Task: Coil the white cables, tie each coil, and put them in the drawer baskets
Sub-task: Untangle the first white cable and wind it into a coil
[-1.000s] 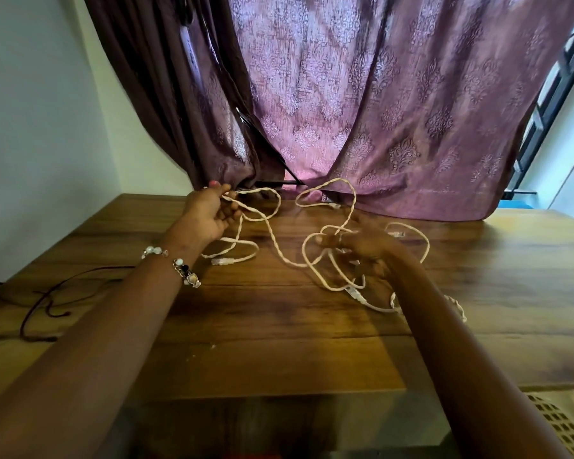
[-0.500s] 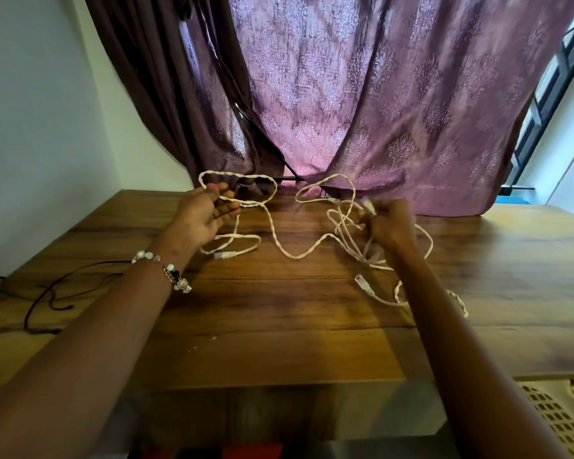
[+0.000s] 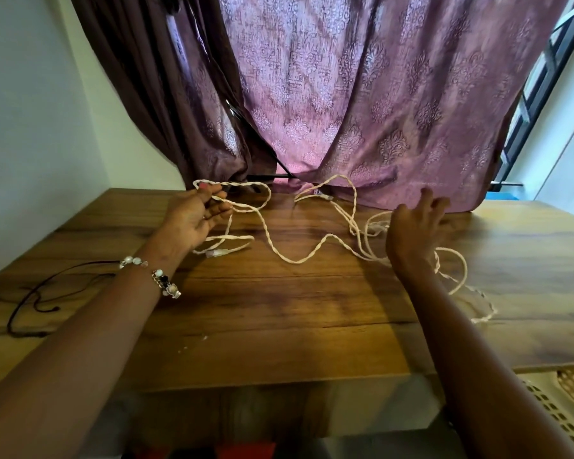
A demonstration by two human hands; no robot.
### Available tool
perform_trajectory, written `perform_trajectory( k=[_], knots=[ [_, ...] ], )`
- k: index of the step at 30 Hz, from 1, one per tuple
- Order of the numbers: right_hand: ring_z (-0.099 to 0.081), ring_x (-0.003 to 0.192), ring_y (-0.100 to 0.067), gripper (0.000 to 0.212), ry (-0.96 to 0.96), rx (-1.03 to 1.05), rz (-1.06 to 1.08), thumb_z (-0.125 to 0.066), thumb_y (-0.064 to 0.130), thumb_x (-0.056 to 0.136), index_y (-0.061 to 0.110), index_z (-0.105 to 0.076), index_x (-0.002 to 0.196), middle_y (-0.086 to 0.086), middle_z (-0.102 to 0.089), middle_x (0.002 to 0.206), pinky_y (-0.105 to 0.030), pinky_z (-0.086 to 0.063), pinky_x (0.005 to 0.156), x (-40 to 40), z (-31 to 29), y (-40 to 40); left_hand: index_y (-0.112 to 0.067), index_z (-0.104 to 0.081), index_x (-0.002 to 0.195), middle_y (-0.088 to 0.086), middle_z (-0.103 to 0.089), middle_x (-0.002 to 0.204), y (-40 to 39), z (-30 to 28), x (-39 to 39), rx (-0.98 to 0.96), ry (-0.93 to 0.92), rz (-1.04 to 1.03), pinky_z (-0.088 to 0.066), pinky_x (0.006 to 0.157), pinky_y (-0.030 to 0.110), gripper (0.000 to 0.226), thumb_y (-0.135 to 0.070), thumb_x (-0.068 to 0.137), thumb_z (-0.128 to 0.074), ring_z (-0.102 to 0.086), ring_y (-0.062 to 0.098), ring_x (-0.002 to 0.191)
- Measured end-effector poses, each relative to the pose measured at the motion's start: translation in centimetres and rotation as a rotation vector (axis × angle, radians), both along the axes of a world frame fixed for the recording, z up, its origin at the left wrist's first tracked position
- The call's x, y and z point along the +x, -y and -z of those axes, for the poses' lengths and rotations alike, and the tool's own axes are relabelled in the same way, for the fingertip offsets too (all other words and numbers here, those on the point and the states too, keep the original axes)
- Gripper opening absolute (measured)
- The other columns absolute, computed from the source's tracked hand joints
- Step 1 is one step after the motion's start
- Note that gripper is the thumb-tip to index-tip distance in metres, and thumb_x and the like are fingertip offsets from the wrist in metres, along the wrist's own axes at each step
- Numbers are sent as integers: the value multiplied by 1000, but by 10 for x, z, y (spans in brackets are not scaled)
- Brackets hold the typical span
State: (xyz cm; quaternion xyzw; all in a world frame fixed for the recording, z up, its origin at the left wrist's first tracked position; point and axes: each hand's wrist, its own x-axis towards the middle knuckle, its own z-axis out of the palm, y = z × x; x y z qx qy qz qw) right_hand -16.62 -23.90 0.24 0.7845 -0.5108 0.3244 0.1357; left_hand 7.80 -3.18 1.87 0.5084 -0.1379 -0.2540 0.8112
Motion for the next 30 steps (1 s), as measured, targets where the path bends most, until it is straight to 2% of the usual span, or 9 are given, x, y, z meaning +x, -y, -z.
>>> perform_trajectory(
  k=[3, 6, 9, 12, 16, 19, 22, 26, 30],
  knots=[
    [-39, 125, -48, 25, -245, -199, -348, -69, -5, 73, 5, -67, 96, -25, -46, 133, -60, -35, 99, 17, 3, -4, -8, -58, 83, 0, -64, 65, 6, 2, -4, 31, -5, -8, -56, 49, 23, 20, -19, 98, -50, -60, 5, 43],
    [-43, 127, -33, 42, -476, 31, -877, -56, -2, 87, 12, -59, 127, -16, -49, 137, -39, -35, 106, 37, 7, -19, -6, -58, 81, -1, -66, 55, 14, 1, -16, 44, 14, 6, -56, 49, 23, 23, -19, 98, -49, -61, 6, 43],
    [-52, 120, -29, 34, -617, 120, -814, -57, 12, 87, 13, -65, 120, -15, -58, 128, -38, -42, 99, 48, 20, -19, -5, -55, 82, 0, -67, 53, 17, -2, -21, 47, 20, 13, -56, 48, 25, 27, -21, 100, -44, -63, 9, 44],
    [-64, 79, -17, 20, -191, 188, -787, -59, 13, 70, 9, -76, 81, -10, -72, 83, -34, -46, 78, 46, 28, -13, -4, -55, 87, 2, -68, 54, 10, -4, -19, 172, 106, -11, -57, 51, 27, 27, -23, 102, -42, -65, 12, 47],
    [-58, 61, -19, 22, 235, 226, -821, -65, 15, 88, -3, -70, 74, -18, -67, 65, -20, -31, 54, 45, 10, -15, -2, -67, 91, 9, -72, 73, -6, -4, -10, 479, 514, -236, -55, 65, 34, 38, -36, 97, -49, -64, 18, 58],
    [-63, 58, -8, 4, 464, 551, -787, -69, 1, 81, -2, -72, 80, 2, -68, 57, -22, -48, 53, 52, -9, -11, -13, -73, 90, 3, -72, 83, -18, -9, -21, 557, 983, -476, -50, 74, 27, 26, -36, 90, -60, -64, 11, 75],
    [-68, 60, -27, 26, 680, 798, -813, -64, -4, 79, 8, -69, 57, -5, -66, 59, -48, -59, 70, 58, -23, -14, -18, -70, 100, -8, -62, 71, -17, -22, -54, 297, 1168, -260, -41, 60, 9, 18, -27, 85, -68, -55, -7, 61],
    [-61, 53, -24, 27, 1082, 1103, -992, -47, -13, 91, -1, -50, 67, -11, -53, 66, -42, -59, 57, 64, -52, -39, -14, -72, 89, -1, -66, 60, 6, -26, -82, 509, 1285, 40, -42, 52, 16, 26, -38, 80, -72, -59, 6, 52],
    [-65, 68, -27, 29, 1234, 1225, -1007, -41, -12, 95, -3, -49, 68, -14, -52, 75, -44, -60, 59, 67, -69, -50, -11, -67, 86, 8, -69, 72, 25, -1, -104, 513, 830, 312, -44, 48, 31, 28, -38, 81, -72, -59, 27, 58]
  ],
)
